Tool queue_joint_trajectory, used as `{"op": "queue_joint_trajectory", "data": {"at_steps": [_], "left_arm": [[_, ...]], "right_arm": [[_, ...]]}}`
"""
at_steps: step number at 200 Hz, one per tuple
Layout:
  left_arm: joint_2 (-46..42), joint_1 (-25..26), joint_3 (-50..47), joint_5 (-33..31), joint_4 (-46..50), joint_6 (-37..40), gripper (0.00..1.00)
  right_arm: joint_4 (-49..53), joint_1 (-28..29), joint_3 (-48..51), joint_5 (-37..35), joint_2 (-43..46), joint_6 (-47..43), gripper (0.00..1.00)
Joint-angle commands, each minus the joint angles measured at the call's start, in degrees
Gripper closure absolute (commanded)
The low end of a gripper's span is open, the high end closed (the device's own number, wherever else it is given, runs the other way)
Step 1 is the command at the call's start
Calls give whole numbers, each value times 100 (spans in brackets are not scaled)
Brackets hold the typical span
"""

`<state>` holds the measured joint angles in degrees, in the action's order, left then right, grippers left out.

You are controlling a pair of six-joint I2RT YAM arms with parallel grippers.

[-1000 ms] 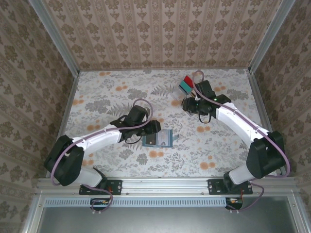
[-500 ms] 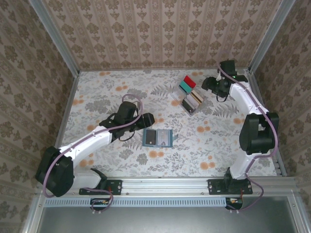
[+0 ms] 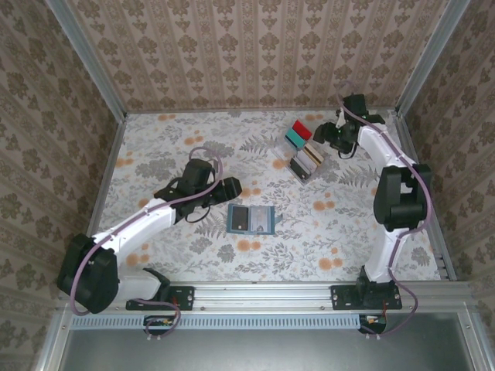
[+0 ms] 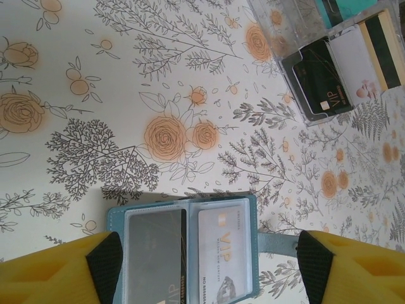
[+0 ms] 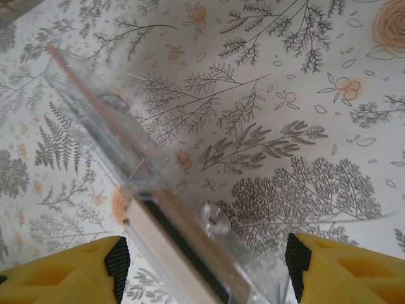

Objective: Put the credit cards into the card holder
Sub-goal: Pick up the credit card from the storage box.

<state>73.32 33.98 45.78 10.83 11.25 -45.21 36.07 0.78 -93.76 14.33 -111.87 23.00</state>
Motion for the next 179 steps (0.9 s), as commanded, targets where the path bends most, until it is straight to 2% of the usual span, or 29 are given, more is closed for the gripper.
{"op": "queue_joint_trajectory", "data": {"at_steps": [1,60,130,156,179], "left_arm": [[-19,-117,214,90,166,154,23],[32,-295,187,222,189,145,21],[121,-313,185,328,130,148,21],[96,-313,162,344,119,135,21],[60,-313,122,346,105,140,21]], "right_arm": [[287,2,-288,234,-294,-159,32],[352,97,-233,1310,-451,-380,36],[462,328,258,1450,23,-482,38],[652,519,305,1246,141,-591,38],[881,710,187,18,323,-731,37]]}}
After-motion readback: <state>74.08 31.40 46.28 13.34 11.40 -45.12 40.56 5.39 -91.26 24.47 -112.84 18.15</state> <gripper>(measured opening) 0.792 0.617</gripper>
